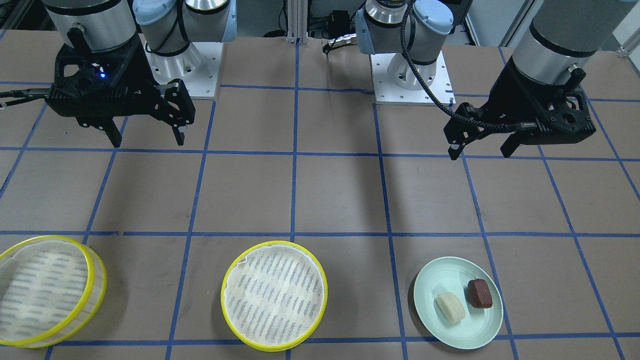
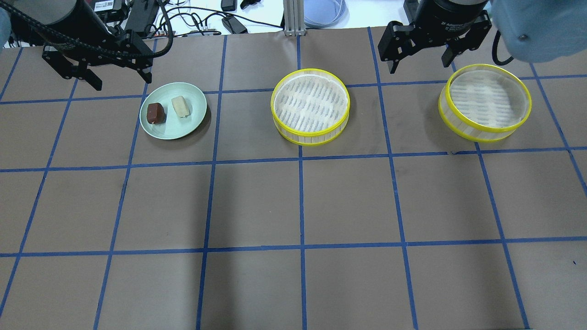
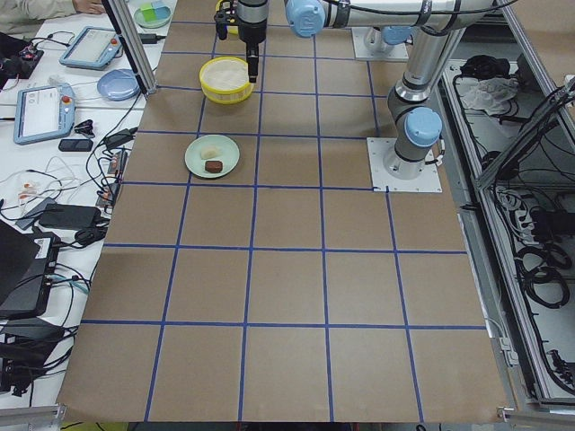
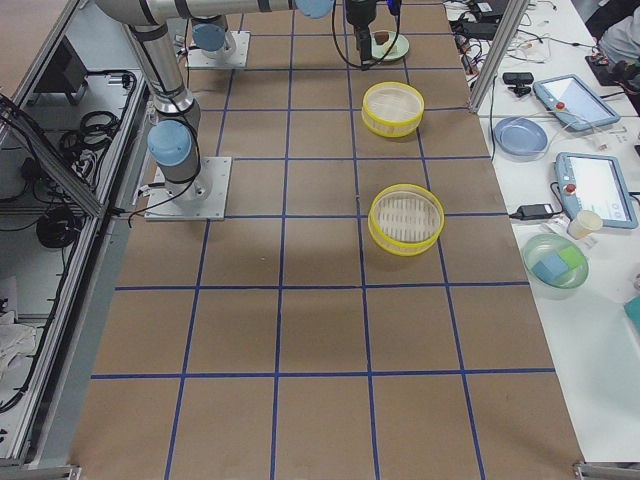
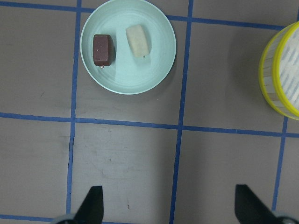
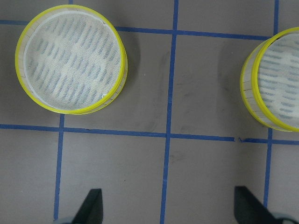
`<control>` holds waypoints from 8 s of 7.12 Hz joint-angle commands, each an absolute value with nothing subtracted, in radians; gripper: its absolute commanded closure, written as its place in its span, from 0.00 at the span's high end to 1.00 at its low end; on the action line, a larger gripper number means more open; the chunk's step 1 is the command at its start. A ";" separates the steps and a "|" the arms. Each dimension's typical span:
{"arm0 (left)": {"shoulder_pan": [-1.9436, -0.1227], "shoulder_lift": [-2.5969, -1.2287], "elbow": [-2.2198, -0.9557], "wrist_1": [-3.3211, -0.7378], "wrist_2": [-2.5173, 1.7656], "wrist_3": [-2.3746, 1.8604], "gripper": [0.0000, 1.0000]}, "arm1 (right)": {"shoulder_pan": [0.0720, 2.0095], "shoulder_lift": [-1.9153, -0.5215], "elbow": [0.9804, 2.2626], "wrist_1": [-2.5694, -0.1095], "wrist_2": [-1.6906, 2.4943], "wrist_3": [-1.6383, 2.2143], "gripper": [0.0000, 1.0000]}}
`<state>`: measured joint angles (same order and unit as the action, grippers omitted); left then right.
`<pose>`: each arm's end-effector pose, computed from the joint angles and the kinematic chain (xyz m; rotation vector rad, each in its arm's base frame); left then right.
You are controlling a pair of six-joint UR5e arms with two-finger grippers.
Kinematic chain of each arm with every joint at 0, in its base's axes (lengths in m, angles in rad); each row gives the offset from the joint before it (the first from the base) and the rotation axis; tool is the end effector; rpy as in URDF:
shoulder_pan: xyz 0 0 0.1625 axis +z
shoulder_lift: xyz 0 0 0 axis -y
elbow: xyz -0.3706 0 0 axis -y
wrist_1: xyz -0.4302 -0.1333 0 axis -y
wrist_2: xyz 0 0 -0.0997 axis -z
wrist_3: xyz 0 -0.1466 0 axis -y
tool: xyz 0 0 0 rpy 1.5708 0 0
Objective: Stack buns with steamer
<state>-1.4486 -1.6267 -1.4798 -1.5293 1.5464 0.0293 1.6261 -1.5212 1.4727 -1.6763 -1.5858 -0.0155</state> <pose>-0.0674 -0.5738 0.4091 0.1434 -3.1174 0.1221 0.1624 -0.5610 0.4239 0.1086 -3.1185 0.2412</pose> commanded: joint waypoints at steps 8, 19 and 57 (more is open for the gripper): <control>-1.425 -1.791 -1.543 -1.240 1.539 0.037 1.00 | 1.225 -1.307 1.398 -1.822 -1.580 -0.354 1.00; -1.385 -2.210 -1.483 -0.842 1.487 -0.058 0.94 | 1.006 -0.908 1.402 -2.152 -1.520 -0.712 0.55; -1.281 -2.155 -1.528 -0.918 1.453 0.459 1.00 | 1.713 -1.075 1.470 -2.122 -1.571 0.259 0.00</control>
<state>-1.3149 -2.1358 -1.5131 -0.9440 1.4456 0.3519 1.7098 -1.0978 1.4776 -2.1212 -1.5734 0.2499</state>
